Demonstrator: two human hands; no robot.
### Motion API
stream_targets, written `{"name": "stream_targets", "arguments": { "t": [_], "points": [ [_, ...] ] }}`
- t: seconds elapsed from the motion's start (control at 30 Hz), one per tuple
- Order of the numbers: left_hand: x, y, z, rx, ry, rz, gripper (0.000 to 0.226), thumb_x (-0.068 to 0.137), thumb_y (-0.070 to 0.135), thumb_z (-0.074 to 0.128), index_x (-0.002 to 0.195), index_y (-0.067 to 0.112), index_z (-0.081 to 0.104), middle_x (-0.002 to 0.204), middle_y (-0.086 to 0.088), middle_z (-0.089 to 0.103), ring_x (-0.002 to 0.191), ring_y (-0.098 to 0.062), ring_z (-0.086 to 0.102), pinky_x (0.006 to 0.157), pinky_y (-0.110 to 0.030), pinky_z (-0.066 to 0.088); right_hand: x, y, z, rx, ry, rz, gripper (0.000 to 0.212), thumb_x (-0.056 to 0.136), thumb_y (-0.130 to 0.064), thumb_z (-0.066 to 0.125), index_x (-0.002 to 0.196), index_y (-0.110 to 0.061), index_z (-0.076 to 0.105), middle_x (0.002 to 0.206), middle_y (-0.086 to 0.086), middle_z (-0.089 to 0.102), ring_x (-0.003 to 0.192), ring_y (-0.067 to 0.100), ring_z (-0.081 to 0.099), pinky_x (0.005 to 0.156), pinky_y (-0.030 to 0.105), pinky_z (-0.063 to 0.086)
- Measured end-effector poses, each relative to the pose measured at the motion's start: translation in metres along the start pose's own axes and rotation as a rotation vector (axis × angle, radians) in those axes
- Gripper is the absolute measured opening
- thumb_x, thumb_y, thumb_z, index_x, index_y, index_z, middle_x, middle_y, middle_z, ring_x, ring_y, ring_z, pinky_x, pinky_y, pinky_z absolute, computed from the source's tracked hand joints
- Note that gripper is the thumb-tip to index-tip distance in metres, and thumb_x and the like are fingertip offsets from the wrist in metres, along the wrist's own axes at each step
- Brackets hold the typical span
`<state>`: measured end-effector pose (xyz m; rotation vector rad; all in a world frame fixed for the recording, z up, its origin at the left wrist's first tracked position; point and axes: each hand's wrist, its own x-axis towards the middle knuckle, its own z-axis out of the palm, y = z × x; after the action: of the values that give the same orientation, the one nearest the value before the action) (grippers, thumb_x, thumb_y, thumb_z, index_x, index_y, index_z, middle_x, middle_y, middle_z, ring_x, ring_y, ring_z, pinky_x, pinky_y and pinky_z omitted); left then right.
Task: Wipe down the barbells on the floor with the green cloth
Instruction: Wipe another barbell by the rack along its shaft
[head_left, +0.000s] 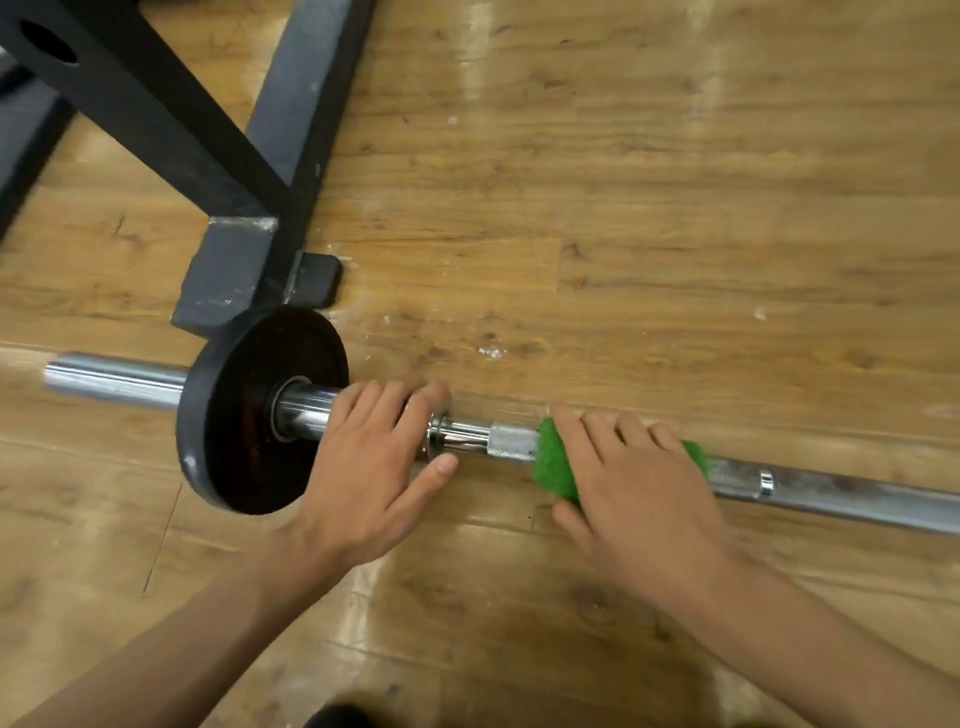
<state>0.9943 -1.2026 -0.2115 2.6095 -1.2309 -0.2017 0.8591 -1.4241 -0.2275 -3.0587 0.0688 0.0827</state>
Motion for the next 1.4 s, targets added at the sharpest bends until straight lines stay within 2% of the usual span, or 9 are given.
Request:
{"name": "stream_targets", "arguments": {
  "t": [0.1, 0.23, 0.33, 0.4, 0.5, 0.8, 0.97, 1.2, 1.4],
  "points": [
    [-0.013, 0.003, 0.003, 0.018, -0.030, -0.012, 0.076, 0.105, 0.065, 0.014, 0.142, 0.012, 0.055, 0.145, -0.006, 0.054, 0.118, -0.027, 0.055, 0.104, -0.050, 0.038, 0.017, -0.029, -0.002, 0.024, -0.049, -0.023, 0.101, 0.075, -0.051, 0.080, 0.157, -0.009, 0.038, 0.103, 0.016, 0.069, 0.082, 0.038, 0.066, 0.072, 0.048, 0.052],
    [-0.027, 0.007, 0.004, 0.028, -0.045, -0.027, 0.079, 0.104, 0.066, 0.013, 0.143, 0.010, 0.054, 0.145, -0.007, 0.052, 0.121, -0.030, 0.054, 0.108, -0.051, 0.035, 0.023, -0.043, -0.010, 0.059, -0.107, -0.121, 0.059, 0.086, -0.052, 0.056, 0.137, -0.028, 0.040, 0.111, 0.006, 0.067, 0.096, 0.031, 0.067, 0.079, 0.044, 0.048],
    [-0.036, 0.009, 0.005, 0.028, -0.035, -0.022, 0.080, 0.104, 0.065, 0.012, 0.145, 0.009, 0.052, 0.142, -0.009, 0.052, 0.124, -0.032, 0.053, 0.112, -0.051, 0.032, -0.001, -0.023, -0.020, 0.141, -0.154, -0.041, 0.052, 0.086, -0.054, 0.036, 0.130, -0.030, 0.049, 0.110, -0.002, 0.069, 0.095, 0.024, 0.069, 0.077, 0.039, 0.053],
    [-0.042, 0.009, 0.007, 0.021, -0.032, -0.023, 0.080, 0.105, 0.065, 0.012, 0.147, 0.009, 0.051, 0.142, -0.010, 0.052, 0.126, -0.032, 0.053, 0.113, -0.052, 0.031, -0.028, 0.003, -0.021, 0.112, -0.118, 0.060, 0.047, 0.083, -0.056, 0.042, 0.114, -0.027, 0.061, 0.095, -0.003, 0.072, 0.080, 0.023, 0.070, 0.067, 0.036, 0.054],
    [-0.050, 0.006, 0.014, 0.037, -0.019, -0.004, 0.079, 0.105, 0.065, 0.011, 0.152, 0.012, 0.044, 0.145, -0.012, 0.052, 0.129, -0.034, 0.053, 0.115, -0.053, 0.030, -0.067, 0.034, -0.017, 0.032, -0.104, 0.138, 0.052, 0.078, -0.051, 0.048, 0.118, -0.021, 0.063, 0.100, 0.001, 0.070, 0.086, 0.029, 0.068, 0.071, 0.041, 0.052],
    [-0.057, 0.007, 0.020, 0.043, 0.011, -0.004, 0.076, 0.104, 0.065, 0.014, 0.153, 0.014, 0.041, 0.148, -0.015, 0.052, 0.130, -0.034, 0.053, 0.115, -0.052, 0.029, -0.024, -0.033, -0.008, 0.088, 0.037, 0.009, 0.045, 0.094, -0.053, 0.037, 0.115, -0.021, 0.062, 0.092, -0.001, 0.069, 0.080, 0.021, 0.068, 0.066, 0.037, 0.056],
    [-0.055, 0.005, 0.019, 0.037, 0.015, -0.011, 0.074, 0.106, 0.063, 0.014, 0.152, 0.013, 0.044, 0.146, -0.014, 0.053, 0.131, -0.034, 0.053, 0.116, -0.052, 0.029, -0.052, 0.006, -0.008, 0.075, -0.003, 0.018, 0.044, 0.091, -0.053, 0.044, 0.119, -0.024, 0.063, 0.100, -0.002, 0.071, 0.087, 0.022, 0.069, 0.072, 0.038, 0.058],
    [-0.049, 0.006, 0.021, 0.049, 0.022, -0.025, 0.076, 0.105, 0.064, 0.016, 0.147, 0.011, 0.050, 0.141, -0.014, 0.056, 0.128, -0.036, 0.054, 0.114, -0.054, 0.030, -0.088, 0.057, -0.011, 0.021, 0.038, 0.167, 0.047, 0.091, -0.047, 0.044, 0.118, -0.014, 0.062, 0.097, 0.005, 0.068, 0.086, 0.032, 0.068, 0.076, 0.042, 0.034],
    [-0.043, 0.006, 0.016, 0.082, -0.008, -0.014, 0.075, 0.105, 0.063, 0.016, 0.147, 0.011, 0.050, 0.141, -0.011, 0.055, 0.126, -0.034, 0.054, 0.113, -0.053, 0.030, -0.009, -0.027, 0.002, 0.047, 0.058, -0.053, 0.052, 0.101, -0.052, 0.033, 0.122, -0.017, 0.065, 0.101, 0.004, 0.073, 0.085, 0.023, 0.071, 0.071, 0.037, 0.059]
  ]
}}
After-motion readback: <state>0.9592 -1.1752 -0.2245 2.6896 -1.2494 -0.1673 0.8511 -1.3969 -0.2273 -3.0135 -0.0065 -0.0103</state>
